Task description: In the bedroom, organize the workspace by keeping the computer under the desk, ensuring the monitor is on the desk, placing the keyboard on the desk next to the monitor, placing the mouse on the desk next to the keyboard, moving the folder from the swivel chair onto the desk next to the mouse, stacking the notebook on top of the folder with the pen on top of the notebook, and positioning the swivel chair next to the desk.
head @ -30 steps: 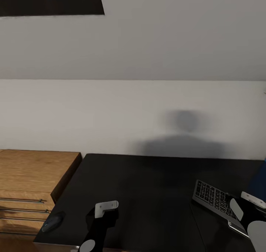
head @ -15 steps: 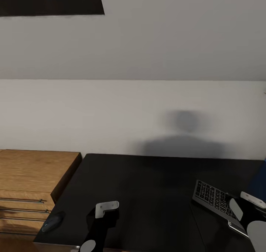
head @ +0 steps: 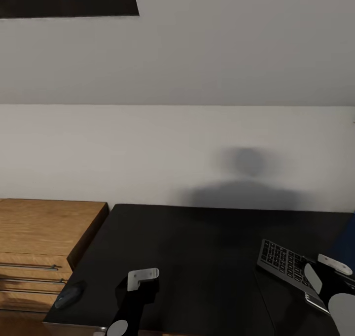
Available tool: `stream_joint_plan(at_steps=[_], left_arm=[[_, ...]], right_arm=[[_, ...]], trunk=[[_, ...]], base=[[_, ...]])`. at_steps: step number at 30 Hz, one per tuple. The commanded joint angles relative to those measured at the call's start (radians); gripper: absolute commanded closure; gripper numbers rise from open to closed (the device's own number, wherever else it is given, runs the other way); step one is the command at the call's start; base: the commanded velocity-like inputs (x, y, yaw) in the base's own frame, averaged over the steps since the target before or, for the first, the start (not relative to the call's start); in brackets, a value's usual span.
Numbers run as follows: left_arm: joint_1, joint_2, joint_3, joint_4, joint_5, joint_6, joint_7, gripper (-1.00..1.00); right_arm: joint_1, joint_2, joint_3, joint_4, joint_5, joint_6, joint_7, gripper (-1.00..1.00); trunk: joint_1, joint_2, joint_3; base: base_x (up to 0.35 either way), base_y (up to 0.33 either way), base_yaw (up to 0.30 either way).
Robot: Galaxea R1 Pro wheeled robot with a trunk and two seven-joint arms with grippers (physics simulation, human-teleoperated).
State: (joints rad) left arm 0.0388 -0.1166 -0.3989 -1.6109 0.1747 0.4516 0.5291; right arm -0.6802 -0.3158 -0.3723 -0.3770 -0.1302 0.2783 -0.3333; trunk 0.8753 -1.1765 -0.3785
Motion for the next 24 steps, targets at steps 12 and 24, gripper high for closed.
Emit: stream_joint_plan(at_steps=[12, 24], left_arm=[[0.000, 0.002, -0.006, -0.001, 0.009, 0.005, 0.008, -1.00], [0.000, 0.005, -0.003, 0.002, 0.009, 0.004, 0.008, -1.00]], right_arm=[[0.001, 0.013, 0.006, 0.006, -0.020, 0.002, -0.002, -1.00], [0.001, 0.034, 0.047, 0.006, -0.021, -0.001, -0.002, -1.00]], trunk=[[0.004, -0.008, -0.004], [0.004, -0.008, -0.004]], base=[[0.000, 0.000, 0.000], [-0.065, 0.041, 0.000]])
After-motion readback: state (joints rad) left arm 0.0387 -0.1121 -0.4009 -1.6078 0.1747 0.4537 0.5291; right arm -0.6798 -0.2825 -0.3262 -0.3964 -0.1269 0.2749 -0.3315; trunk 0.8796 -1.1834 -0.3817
